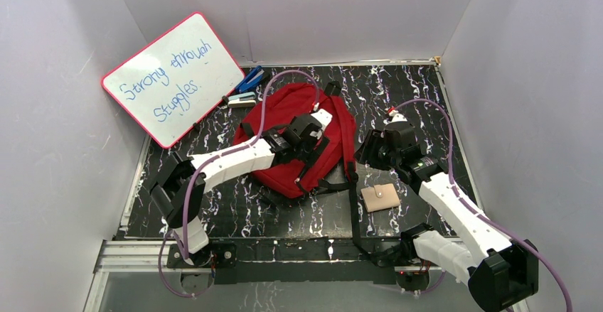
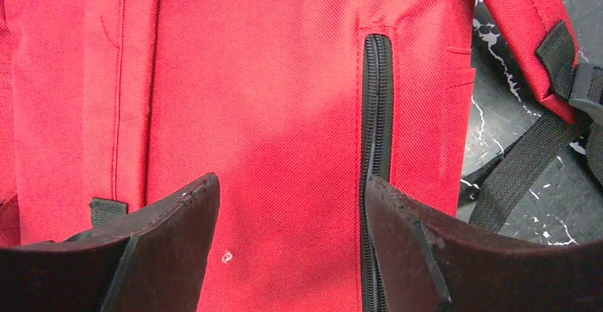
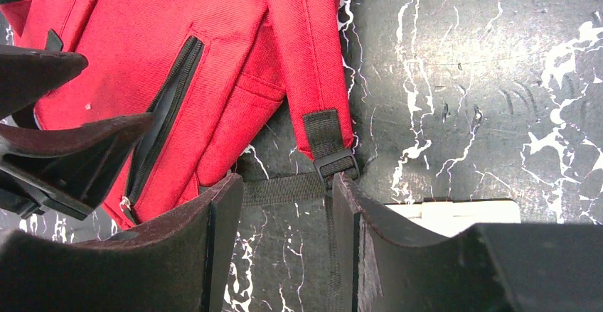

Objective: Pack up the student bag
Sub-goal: Pick up the personal item from the center of the board.

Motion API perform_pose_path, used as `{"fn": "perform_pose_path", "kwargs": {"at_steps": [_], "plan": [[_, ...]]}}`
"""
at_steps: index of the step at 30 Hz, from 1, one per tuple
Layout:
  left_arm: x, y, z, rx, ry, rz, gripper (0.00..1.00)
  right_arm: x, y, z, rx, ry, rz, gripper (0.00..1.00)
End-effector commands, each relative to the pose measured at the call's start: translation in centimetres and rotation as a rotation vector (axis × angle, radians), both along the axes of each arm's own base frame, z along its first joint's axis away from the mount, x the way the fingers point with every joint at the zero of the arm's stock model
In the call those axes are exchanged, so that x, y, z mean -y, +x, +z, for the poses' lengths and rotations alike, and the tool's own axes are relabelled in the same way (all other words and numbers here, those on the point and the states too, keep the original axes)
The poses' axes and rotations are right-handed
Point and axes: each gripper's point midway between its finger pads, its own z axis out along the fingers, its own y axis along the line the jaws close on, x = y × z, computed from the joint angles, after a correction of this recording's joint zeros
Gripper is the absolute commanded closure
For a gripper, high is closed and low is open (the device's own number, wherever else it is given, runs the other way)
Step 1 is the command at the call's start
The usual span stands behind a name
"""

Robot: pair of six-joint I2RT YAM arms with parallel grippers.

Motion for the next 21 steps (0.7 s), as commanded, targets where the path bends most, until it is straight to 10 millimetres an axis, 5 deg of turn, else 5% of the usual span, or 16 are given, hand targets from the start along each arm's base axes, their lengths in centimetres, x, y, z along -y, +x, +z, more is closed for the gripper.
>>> {"fn": "perform_pose_path", "kwargs": {"at_steps": [1,10,21], "plan": [[-0.2,0.6,2.8,0.015,-0.084,0.021,0.28,0.1,0.3,0.1,0.017,0.007,-0.016,0.41],[-0.6,0.7,1.6,-0.002,-0.056,0.021,0.31,0.2,0.1,-0.2,0.011,0.005,-0.013,0.41],[-0.7,0.6,1.1,-0.008,-0.031,-0.006,0.7,3.1,-1.3,-1.5,-0.1,-0.052,-0.205,0.4]]}}
